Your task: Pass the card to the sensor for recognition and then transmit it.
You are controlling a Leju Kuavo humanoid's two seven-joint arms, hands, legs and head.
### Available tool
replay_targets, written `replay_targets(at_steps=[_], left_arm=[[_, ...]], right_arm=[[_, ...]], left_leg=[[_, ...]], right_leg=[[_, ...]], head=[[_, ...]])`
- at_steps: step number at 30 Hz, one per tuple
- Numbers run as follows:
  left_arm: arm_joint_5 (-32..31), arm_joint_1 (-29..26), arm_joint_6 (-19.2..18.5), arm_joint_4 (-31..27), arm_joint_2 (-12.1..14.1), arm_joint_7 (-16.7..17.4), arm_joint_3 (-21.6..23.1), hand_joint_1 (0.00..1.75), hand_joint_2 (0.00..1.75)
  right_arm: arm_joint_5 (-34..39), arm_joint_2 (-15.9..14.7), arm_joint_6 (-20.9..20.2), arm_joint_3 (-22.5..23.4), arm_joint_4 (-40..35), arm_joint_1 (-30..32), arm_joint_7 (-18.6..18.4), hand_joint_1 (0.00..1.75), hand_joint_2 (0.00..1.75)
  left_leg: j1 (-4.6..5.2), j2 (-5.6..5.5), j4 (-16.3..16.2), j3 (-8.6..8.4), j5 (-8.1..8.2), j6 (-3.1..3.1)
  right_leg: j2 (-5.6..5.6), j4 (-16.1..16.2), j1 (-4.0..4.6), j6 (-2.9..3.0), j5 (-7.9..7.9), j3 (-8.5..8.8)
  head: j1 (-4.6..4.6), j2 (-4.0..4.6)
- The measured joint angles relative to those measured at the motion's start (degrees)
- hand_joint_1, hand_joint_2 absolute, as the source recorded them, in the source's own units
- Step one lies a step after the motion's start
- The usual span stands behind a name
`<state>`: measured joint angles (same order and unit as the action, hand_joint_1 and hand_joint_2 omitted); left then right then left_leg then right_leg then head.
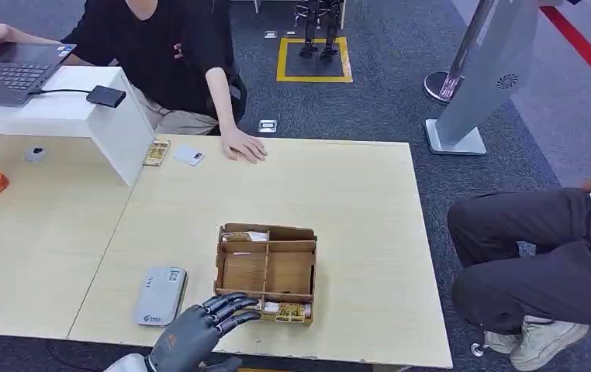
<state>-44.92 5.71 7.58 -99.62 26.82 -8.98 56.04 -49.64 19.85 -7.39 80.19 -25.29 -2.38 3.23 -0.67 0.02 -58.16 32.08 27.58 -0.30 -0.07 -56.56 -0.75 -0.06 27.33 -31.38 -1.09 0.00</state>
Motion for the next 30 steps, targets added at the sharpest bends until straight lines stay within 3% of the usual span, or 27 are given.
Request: replay_targets(at_steps=[11, 23, 30], left_arm=[[-5.8, -0.2, 1.9, 2.8, -4.7, 1.3, -0.1, 0.33, 1.75], [-6.6, 2.4, 1.3, 8.1, -11.3, 1.9, 0.1, 0.38, 1.75], [-9.6, 4.1, 1.2, 10.3, -13.2, 4.6, 0.6, 0.52, 1.75]], right_arm=[[0.3, 0.2, 0.2, 0.1, 0.0, 0.0, 0.0, 0.0, 0.0], [0.0, 0.3, 0.7, 0.1, 0.0, -0.2, 0.0, 0.0, 0.0], [-0.1, 0.3, 0.8, 0.1, 0.1, -0.2, 0.0, 0.0, 0.0]], left_leg=[[0.01, 0.0, 0.0, 0.01, 0.01, 0.01], [0.01, 0.0, 0.0, -0.01, 0.01, 0.01], [0.01, 0.0, 0.0, -0.01, 0.01, 0.01]], right_leg=[[0.0, 0.0, -0.01, 0.0, 0.0, -0.01], [0.0, 0.0, -0.01, -0.04, -0.03, -0.01], [0.0, 0.0, -0.01, -0.04, -0.03, -0.01]], head=[[0.04, 0.0], [0.02, 0.0], [0.02, 0.0]])
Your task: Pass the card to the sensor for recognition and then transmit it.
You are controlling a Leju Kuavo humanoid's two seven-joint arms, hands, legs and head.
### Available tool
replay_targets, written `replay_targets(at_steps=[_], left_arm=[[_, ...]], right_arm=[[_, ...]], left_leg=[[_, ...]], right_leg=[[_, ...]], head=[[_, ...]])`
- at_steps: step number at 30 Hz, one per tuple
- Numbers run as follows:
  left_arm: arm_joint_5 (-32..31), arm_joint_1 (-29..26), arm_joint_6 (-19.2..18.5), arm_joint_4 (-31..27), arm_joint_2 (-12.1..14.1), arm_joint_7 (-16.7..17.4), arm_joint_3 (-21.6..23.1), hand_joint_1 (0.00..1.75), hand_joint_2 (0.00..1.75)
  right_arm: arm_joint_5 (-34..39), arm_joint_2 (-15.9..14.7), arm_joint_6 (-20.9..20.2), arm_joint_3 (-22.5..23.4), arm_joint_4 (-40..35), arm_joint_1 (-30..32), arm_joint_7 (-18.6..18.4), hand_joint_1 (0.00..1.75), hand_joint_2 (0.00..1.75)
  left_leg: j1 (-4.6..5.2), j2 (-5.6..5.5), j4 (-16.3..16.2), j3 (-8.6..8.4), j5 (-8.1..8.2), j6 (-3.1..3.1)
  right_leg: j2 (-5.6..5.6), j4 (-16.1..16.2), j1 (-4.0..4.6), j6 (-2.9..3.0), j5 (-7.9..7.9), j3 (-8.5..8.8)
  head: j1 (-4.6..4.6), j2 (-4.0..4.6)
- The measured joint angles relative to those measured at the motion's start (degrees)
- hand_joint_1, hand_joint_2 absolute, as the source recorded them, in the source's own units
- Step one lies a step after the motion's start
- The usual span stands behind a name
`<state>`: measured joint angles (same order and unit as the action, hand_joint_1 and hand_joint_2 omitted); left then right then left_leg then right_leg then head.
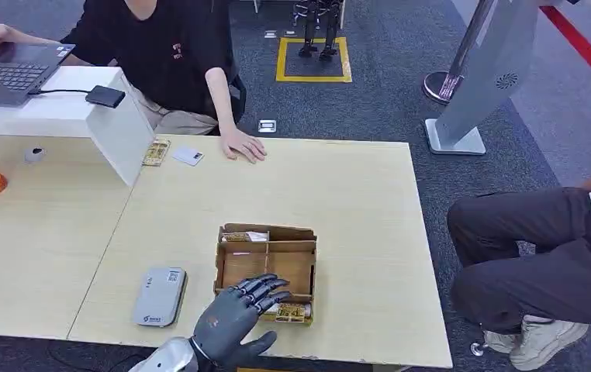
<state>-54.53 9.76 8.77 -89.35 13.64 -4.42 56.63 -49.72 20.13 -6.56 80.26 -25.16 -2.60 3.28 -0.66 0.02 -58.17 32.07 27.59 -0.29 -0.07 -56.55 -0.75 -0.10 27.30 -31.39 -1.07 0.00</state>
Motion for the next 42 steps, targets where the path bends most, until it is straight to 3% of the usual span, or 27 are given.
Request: replay_targets(at_steps=[6, 26, 42], left_arm=[[-3.8, 0.5, 1.0, 1.1, -0.4, 2.6, 0.4, 0.51, 1.75], [-10.7, 2.4, 0.9, 4.0, -0.1, 6.2, 1.0, 0.47, 1.75], [-12.2, 4.3, -1.5, 4.4, 1.5, 5.6, 2.0, 0.47, 1.75]], right_arm=[[0.0, 0.0, 0.2, 0.0, 0.0, 0.0, 0.0, 0.0, 0.0], [-0.1, 0.0, 0.3, -0.2, 0.2, 0.0, 0.0, 0.0, 0.0], [-0.1, 0.0, 0.4, -0.4, 0.3, 0.0, 0.0, 0.0, 0.0]], left_leg=[[0.0, 0.0, 0.0, 0.0, 0.0, 0.0], [0.0, 0.0, 0.0, 0.01, 0.0, 0.0], [0.0, 0.0, 0.0, 0.0, -0.01, -0.01]], right_leg=[[0.0, 0.0, 0.0, 0.0, 0.0, 0.0], [0.0, 0.0, 0.0, 0.0, -0.01, 0.0], [0.0, 0.0, 0.0, 0.0, -0.01, 0.0]], head=[[0.0, 0.0], [0.0, 0.0], [0.0, 0.0]])
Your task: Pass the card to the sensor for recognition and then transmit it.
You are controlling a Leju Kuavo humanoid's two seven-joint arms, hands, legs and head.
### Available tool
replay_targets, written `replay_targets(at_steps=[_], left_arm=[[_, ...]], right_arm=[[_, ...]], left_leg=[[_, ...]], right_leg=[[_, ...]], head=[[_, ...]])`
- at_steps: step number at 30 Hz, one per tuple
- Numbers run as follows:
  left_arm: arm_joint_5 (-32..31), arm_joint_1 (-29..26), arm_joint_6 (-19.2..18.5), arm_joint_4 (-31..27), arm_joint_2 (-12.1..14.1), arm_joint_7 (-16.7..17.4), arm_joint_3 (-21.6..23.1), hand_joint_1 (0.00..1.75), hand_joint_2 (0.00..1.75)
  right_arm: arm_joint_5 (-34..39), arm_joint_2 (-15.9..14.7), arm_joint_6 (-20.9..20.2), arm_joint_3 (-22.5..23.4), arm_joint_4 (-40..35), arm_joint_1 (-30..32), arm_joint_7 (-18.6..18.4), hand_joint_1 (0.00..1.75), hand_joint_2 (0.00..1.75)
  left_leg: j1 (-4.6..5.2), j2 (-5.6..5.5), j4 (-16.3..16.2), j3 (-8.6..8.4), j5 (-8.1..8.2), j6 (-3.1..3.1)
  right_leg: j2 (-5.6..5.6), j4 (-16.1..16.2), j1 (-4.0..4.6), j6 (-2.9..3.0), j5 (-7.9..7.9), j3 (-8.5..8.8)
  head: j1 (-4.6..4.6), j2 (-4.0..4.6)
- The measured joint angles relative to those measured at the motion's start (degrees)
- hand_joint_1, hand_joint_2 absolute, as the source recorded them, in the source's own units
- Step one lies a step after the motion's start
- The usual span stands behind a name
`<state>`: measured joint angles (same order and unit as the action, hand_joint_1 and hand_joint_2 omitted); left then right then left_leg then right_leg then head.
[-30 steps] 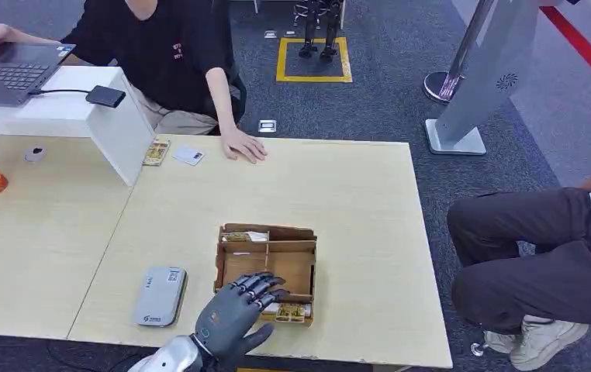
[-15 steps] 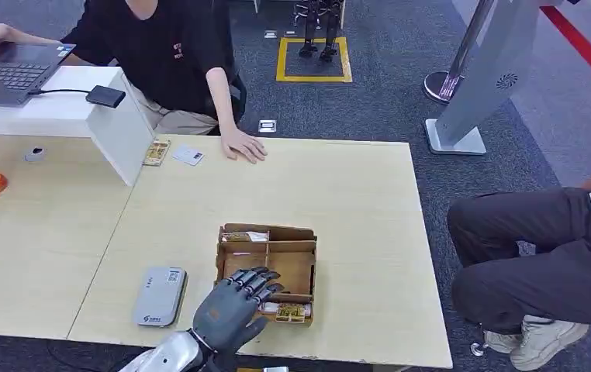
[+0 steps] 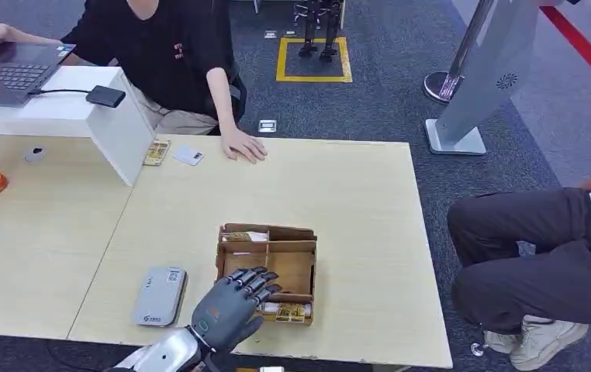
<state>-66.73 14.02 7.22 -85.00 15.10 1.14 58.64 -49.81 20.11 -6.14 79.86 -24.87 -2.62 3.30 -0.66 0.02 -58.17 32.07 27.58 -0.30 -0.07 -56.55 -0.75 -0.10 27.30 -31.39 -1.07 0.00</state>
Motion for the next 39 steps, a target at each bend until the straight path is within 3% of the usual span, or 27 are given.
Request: replay_targets(at_steps=[20, 25, 26, 29, 32, 35, 36, 39], left_arm=[[-0.2, 1.6, -1.9, 0.0, 2.3, 0.4, 0.9, 0.52, 1.75], [-0.2, 2.0, -2.3, 0.0, 2.7, 0.6, 1.0, 0.72, 1.75], [-0.2, 2.1, -2.5, 0.0, 2.8, 0.6, 1.0, 0.93, 1.75], [-0.3, 2.2, -2.8, 0.0, 3.2, 0.7, 1.1, 1.12, 1.75], [-0.2, 2.3, -3.1, 0.0, 3.6, 0.7, 1.1, 1.13, 1.75], [-0.2, 2.3, -3.1, 0.0, 4.0, 0.7, 1.1, 1.27, 1.75], [-0.1, 2.3, -3.1, 0.0, 4.2, 0.7, 1.1, 1.4, 1.75], [-0.1, 2.3, -3.2, 0.0, 4.9, 0.8, 1.1, 1.41, 1.75]], right_arm=[[0.0, 0.0, 0.5, -0.2, 0.4, -0.1, 0.1, 0.0, 0.0], [0.2, 0.0, 0.6, -0.3, 0.4, -0.1, 0.1, 0.0, 0.0], [0.2, 0.0, 0.6, -0.3, 0.4, -0.1, 0.1, 0.0, 0.0], [0.2, 0.0, 0.6, -0.4, 0.4, -0.1, 0.1, 0.0, 0.0], [0.4, 0.0, 0.6, -0.5, 0.4, -0.1, 0.1, 0.0, 0.0], [0.6, 0.0, 0.6, -0.6, 0.4, -0.1, 0.1, 0.0, 0.0], [0.7, 0.0, 0.6, -0.6, 0.4, -0.1, 0.1, 0.0, 0.0], [0.9, 0.0, 0.6, -0.6, 0.4, -0.1, 0.1, 0.0, 0.0]], left_leg=[[0.0, 0.0, 0.0, 0.0, 0.0, 0.0], [0.0, 0.0, 0.0, 0.0, 0.0, 0.0], [0.0, 0.0, 0.0, 0.0, 0.0, 0.0], [0.0, 0.0, 0.0, 0.0, 0.0, 0.0], [0.0, 0.0, 0.0, 0.0, 0.0, 0.0], [0.0, 0.0, 0.0, 0.0, 0.0, 0.0], [0.0, 0.0, 0.0, 0.0, 0.0, 0.0], [0.0, 0.0, 0.0, 0.0, 0.0, 0.0]], right_leg=[[0.0, 0.0, 0.0, 0.0, 0.0, 0.0], [0.0, 0.0, 0.0, 0.0, 0.0, 0.0], [0.0, 0.0, 0.0, 0.0, 0.0, 0.0], [0.0, 0.0, 0.0, 0.0, 0.0, 0.0], [0.0, 0.0, 0.0, 0.0, 0.0, 0.0], [0.0, 0.0, 0.0, 0.0, 0.0, 0.0], [0.0, 0.0, 0.0, 0.0, 0.0, 0.0], [0.0, 0.0, 0.0, 0.0, 0.0, 0.0]], head=[[0.0, 0.0], [0.0, 0.0], [0.0, 0.0], [0.0, 0.0], [0.0, 0.0], [0.0, 0.0], [0.0, 0.0], [0.0, 0.0]])
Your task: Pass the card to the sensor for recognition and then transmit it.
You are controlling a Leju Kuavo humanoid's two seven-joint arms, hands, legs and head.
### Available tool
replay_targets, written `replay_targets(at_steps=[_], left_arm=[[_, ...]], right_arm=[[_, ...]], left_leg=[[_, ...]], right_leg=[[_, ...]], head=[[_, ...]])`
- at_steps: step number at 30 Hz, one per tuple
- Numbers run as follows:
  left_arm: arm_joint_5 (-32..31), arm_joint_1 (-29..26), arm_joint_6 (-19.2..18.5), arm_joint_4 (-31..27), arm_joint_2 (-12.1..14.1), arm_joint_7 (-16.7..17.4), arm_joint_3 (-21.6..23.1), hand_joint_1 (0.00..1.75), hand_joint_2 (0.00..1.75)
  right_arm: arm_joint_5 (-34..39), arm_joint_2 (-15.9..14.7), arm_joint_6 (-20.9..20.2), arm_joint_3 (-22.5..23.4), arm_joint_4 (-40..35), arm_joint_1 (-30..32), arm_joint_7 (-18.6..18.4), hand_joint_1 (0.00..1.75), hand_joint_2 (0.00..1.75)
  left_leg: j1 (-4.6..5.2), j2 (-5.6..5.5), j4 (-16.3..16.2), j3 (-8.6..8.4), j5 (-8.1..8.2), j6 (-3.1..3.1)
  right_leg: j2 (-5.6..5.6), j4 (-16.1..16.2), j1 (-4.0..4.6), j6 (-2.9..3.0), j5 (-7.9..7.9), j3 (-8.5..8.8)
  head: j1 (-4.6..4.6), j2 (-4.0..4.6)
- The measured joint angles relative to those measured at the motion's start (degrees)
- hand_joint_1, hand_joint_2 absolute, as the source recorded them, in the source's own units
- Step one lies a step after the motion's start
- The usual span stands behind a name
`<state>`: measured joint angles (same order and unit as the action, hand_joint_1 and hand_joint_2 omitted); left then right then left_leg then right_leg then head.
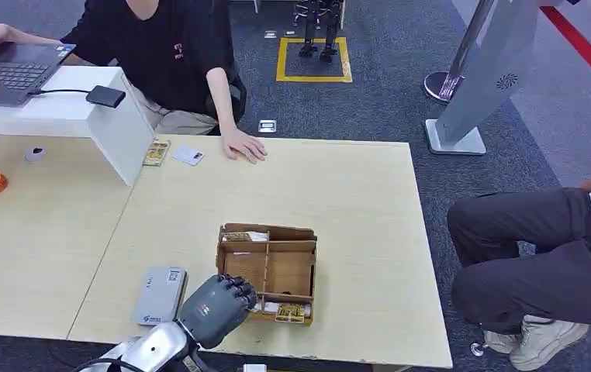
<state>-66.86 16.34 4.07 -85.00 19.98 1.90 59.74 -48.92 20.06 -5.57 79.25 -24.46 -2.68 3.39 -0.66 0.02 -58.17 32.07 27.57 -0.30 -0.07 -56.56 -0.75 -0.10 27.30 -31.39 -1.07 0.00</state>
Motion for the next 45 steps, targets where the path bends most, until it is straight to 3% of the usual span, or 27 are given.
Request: replay_targets(at_steps=[10, 20, 24, 31, 36, 45], left_arm=[[-0.4, 0.0, -0.3, -0.2, 1.1, 0.7, 0.0, 1.47, 1.75], [1.8, 1.6, -2.4, -3.1, 1.8, 1.7, 0.0, 1.75, 1.75], [5.6, 6.3, -4.4, -5.9, 4.0, 0.2, 0.0, 1.75, 1.75], [8.3, 15.6, -7.0, -10.9, 10.2, 0.0, -1.3, 1.75, 1.75], [7.0, 17.1, -4.8, -12.5, 12.0, 2.6, -5.6, 1.75, 1.75], [6.2, 15.2, 0.8, -12.5, 11.8, 4.8, -12.3, 1.75, 1.75]], right_arm=[[0.5, 0.0, -0.2, 0.0, -0.2, 0.0, 0.0, 0.0, 0.0], [0.6, 0.0, -0.2, 0.0, -0.4, 0.0, 0.0, 0.0, 0.0], [0.6, 0.0, -0.2, 0.0, -0.5, 0.0, 0.0, 0.0, 0.0], [0.8, -0.1, -0.3, 0.0, -0.6, 0.0, 0.0, 0.0, 0.0], [1.1, -0.1, -0.7, 0.0, -0.7, 0.1, 0.0, 0.0, 0.0], [1.1, -0.1, -0.9, 0.0, -0.8, 0.1, -0.2, 0.0, 0.0]], left_leg=[[0.0, 0.0, 0.0, -0.02, -0.02, 0.02], [0.0, 0.0, 0.0, -0.01, -0.06, 0.04], [-0.02, -0.02, 0.0, 0.01, -0.11, -0.03], [-0.04, -0.02, 0.0, 0.01, -0.2, -0.04], [-0.04, 0.0, 0.0, 0.01, -0.21, -0.04], [-0.03, 0.0, 0.0, 0.03, -0.2, -0.03]], right_leg=[[0.0, 0.0, 0.0, 0.0, -0.01, 0.03], [0.01, 0.0, 0.0, 0.03, -0.04, 0.0], [0.02, 0.0, 0.02, 0.04, -0.08, 0.0], [0.01, 0.0, 0.02, 0.06, -0.16, -0.01], [-0.02, 0.0, 0.02, 0.05, -0.17, -0.02], [-0.01, 0.0, 0.02, 0.05, -0.17, -0.04]], head=[[0.02, 0.0], [0.0, 0.0], [0.02, 0.0], [0.0, 0.0], [0.0, 0.0], [0.0, 0.0]])
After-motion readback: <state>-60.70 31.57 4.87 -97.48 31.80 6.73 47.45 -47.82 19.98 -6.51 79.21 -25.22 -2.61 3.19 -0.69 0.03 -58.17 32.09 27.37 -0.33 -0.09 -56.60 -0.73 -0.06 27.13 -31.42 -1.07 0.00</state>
